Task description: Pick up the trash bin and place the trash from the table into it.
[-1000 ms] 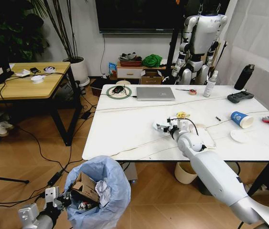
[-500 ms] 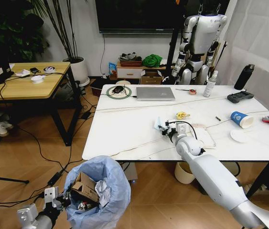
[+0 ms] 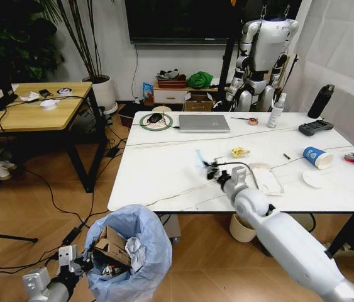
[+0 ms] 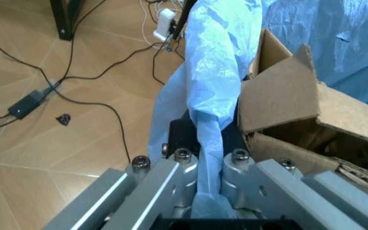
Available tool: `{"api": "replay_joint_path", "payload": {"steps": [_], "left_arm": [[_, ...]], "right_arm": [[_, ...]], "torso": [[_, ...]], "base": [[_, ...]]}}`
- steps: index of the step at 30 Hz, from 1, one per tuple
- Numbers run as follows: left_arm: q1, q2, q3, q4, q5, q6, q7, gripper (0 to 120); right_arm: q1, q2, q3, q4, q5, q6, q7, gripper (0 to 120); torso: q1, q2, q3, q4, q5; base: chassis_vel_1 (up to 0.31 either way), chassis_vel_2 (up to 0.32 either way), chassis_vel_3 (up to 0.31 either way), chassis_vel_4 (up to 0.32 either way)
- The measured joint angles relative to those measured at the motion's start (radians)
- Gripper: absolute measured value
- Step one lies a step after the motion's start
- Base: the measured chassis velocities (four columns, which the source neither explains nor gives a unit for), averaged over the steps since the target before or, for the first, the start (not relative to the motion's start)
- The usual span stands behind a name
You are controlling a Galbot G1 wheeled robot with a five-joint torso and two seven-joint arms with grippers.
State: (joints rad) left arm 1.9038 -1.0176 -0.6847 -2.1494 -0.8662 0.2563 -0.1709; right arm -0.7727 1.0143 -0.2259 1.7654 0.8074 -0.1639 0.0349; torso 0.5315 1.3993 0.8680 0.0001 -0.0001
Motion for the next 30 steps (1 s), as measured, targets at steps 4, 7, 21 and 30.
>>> {"api": "replay_joint_path", "payload": {"steps": [4, 7, 21, 30], "left_arm": [[0.001, -0.002, 0.003, 0.001, 0.0, 0.0, 0.0, 0], [0.001, 0.0, 0.003, 0.002, 0.0, 0.0, -0.001, 0], [-0.012, -0.006, 0.009, -0.001, -0.007, 0.004, -0.01, 0], [-0.02, -0.006, 0.012, 0.003, -0.006, 0.005, -0.011, 0]], "right_arm": [[0.013, -0.013, -0.183, 0.081, -0.001, 0.115, -0.035, 0], [0.03, -0.013, -0.274, 0.101, -0.004, 0.15, -0.047, 0], [0.045, -0.03, -0.458, 0.117, -0.187, 0.233, -0.02, 15], [0.023, -0.06, -0.431, 0.131, -0.207, 0.239, -0.003, 45]], "torso": [[0.0, 0.0, 0.0, 0.0002, 0.0], [0.0, 0.0, 0.0, 0.0002, -0.0001], [0.0, 0.0, 0.0, 0.0001, 0.0001], [0.0, 0.0, 0.0, 0.0, 0.0002]], "base": [[0.0, 0.0, 0.0, 0.0], [0.0, 0.0, 0.0, 0.0], [0.0, 0.0, 0.0, 0.0], [0.0, 0.0, 0.0, 0.0]]}}
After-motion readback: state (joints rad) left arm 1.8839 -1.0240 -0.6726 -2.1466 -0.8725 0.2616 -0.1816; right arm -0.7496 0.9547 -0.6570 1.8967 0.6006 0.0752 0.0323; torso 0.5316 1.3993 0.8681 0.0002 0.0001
